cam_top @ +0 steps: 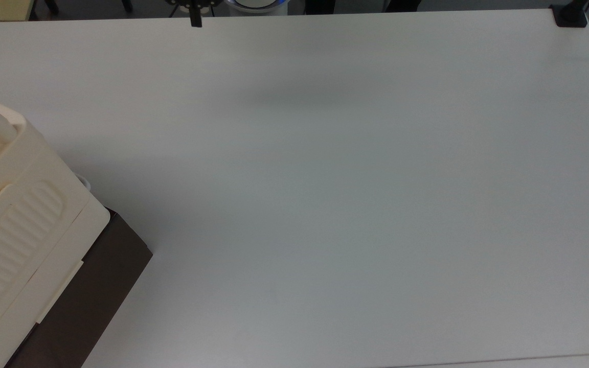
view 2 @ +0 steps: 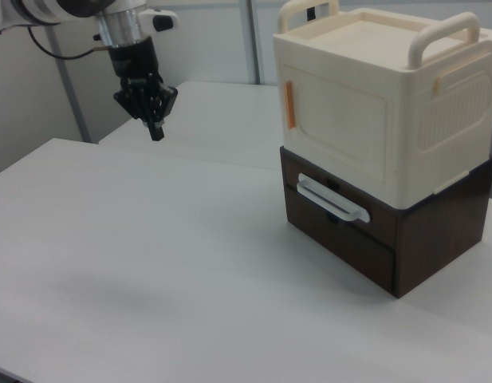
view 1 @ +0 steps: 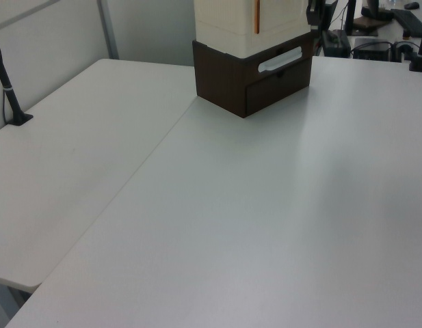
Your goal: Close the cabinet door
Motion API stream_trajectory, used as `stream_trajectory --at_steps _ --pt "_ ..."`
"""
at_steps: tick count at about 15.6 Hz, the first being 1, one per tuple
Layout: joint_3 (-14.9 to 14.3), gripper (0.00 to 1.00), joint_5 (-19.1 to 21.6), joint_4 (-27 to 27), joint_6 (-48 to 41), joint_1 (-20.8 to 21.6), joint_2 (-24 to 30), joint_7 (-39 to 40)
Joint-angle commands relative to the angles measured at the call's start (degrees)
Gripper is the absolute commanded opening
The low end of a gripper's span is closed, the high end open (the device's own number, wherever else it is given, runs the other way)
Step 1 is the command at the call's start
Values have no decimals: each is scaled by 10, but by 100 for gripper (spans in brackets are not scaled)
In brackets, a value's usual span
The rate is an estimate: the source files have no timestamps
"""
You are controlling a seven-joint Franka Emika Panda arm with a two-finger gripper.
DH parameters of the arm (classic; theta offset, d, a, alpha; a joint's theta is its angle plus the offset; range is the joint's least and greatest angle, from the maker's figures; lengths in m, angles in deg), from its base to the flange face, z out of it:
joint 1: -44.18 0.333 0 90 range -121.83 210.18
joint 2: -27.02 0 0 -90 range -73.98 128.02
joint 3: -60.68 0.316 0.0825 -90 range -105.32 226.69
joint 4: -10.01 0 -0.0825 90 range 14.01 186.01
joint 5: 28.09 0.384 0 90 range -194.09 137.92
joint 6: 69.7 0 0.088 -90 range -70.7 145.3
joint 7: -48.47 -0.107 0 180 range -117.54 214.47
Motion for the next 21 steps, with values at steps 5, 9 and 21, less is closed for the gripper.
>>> stream_trajectory --at_steps 5,9,21 --pt "-2 100 -12 24 -4 7 5 -11" --pt "-2 100 -17 29 -5 4 4 -11" --pt "-3 100 -9 31 33 3 5 -75"
